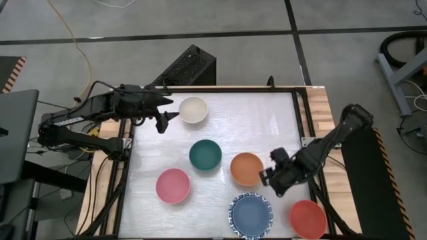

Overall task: Nest bowls inside each other
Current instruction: Stack the light orange bowl onto the blue bowl

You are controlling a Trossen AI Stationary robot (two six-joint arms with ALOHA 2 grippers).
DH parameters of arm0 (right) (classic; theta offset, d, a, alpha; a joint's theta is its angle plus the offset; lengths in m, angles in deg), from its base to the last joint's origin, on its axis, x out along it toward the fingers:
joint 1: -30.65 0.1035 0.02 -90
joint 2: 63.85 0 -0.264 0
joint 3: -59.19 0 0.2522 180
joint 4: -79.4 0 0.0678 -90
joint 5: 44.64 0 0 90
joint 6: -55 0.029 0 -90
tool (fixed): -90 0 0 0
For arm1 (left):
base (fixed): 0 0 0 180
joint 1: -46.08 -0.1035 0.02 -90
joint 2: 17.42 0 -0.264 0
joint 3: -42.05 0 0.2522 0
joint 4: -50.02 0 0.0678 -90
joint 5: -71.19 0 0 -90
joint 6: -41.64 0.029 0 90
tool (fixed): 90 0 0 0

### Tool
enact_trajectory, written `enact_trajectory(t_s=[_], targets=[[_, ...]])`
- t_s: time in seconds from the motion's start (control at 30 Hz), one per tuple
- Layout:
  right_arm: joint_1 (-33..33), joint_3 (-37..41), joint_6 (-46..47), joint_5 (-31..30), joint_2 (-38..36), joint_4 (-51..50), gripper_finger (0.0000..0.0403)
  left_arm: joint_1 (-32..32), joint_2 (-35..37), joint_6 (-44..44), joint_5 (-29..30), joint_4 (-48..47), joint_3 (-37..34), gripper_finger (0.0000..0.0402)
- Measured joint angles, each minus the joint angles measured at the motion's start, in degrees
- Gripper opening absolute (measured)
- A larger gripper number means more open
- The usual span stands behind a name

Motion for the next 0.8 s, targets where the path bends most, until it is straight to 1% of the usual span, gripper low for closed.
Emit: enact_trajectory(t_s=[0.13,0.33,0.5,0.63,0.8], targets=[[-3.92,0.00,-3.97,-0.61,0.07,-2.80,0.0235,0.00,0.00,-1.66,0.15,-1.40,0.00,0.0270],[-9.67,1.28,-13.44,-0.83,4.19,-0.26,0.0234,0.00,0.00,-2.51,0.18,-2.30,0.00,0.0270],[-13.20,3.03,-16.55,-0.92,6.21,0.20,0.0234,0.00,0.00,-2.48,0.18,-2.57,0.00,0.0270],[-15.04,4.40,-20.62,-0.91,6.46,2.31,0.0234,0.00,0.00,-2.44,0.20,-2.57,0.00,0.0270],[-17.17,8.83,-23.14,-0.19,6.07,9.10,0.0234,0.00,0.00,-1.72,0.20,-2.57,0.00,0.0270]])
